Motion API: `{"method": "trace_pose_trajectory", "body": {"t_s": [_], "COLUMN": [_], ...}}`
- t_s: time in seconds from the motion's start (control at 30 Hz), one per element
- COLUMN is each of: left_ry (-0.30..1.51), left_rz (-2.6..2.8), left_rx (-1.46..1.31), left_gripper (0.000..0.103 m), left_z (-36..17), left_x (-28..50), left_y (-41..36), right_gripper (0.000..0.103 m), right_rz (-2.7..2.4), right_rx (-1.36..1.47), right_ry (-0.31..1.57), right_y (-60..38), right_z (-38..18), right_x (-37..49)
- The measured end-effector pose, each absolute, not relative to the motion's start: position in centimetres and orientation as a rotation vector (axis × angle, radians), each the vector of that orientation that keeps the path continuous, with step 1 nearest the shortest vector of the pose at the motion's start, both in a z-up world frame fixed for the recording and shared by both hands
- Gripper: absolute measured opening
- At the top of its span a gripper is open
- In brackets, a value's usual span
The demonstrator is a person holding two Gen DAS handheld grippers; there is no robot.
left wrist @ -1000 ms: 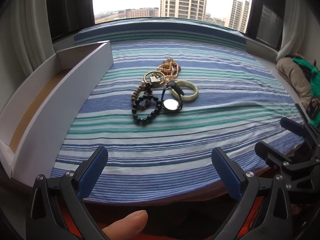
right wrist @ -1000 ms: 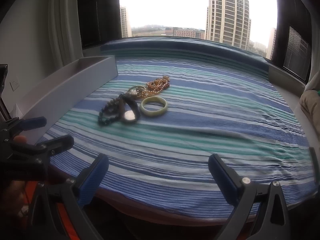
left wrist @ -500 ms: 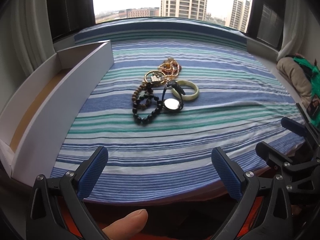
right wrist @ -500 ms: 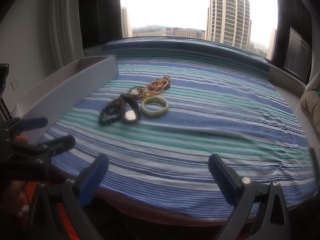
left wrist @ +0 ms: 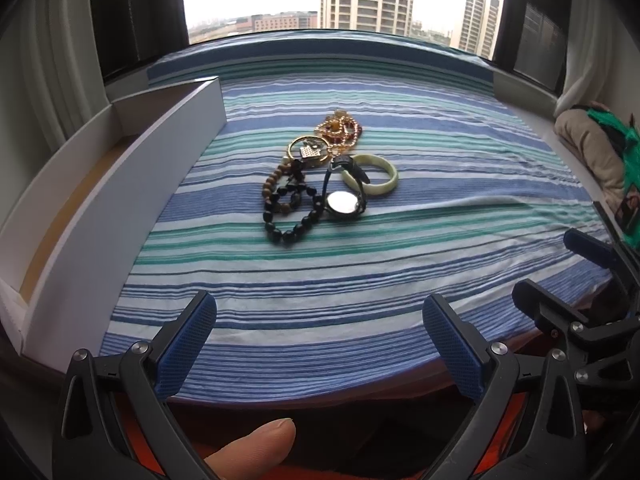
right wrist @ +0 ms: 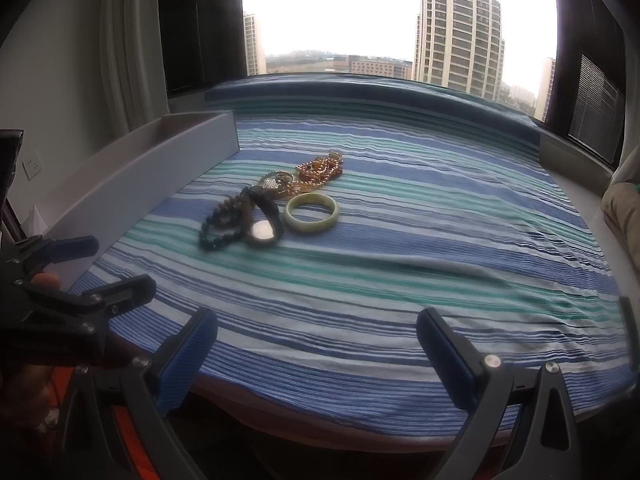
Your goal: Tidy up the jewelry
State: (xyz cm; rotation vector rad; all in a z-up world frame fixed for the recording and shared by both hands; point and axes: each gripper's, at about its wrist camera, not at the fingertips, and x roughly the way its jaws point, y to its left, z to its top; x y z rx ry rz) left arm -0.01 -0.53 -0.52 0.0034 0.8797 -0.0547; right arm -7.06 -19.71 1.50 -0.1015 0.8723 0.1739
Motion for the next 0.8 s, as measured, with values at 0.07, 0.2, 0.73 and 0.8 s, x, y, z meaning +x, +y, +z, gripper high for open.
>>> {"method": "trace_pose_trajectory", "body": {"t_s": [0.07, 0.2, 0.73, 0.8], "left_ry": [0.882, 0.882, 0.878, 0.878], "left_rz": [-0.054, -0.054, -0.054, -0.054], "left_rx": [0.005, 0.006, 0.006, 0.006], "left_gripper": [0.103, 0.103, 0.103, 0.102], "left_z": [-0.58, -0.62, -0.63, -0.63], "left_x": [-0.01, -0.1, -0.12, -0.12], "left_y": [-0.56, -0.64, -0.7, -0.69], "right_gripper": [0.101, 0.101, 0.101, 0.101], "right_rz": [0.174, 0.174, 0.174, 0.174], "right_rx": [-0.102, -0.102, -0.101, -0.102], "right_ry": [0.872, 0.872, 0.872, 0.872], "right_y": [-19.7, -19.7, -19.71, -19.71], "right_z": [1.5, 1.5, 1.51, 1.51], "right_x": [-7.05, -7.05, -7.08, -7.08]}}
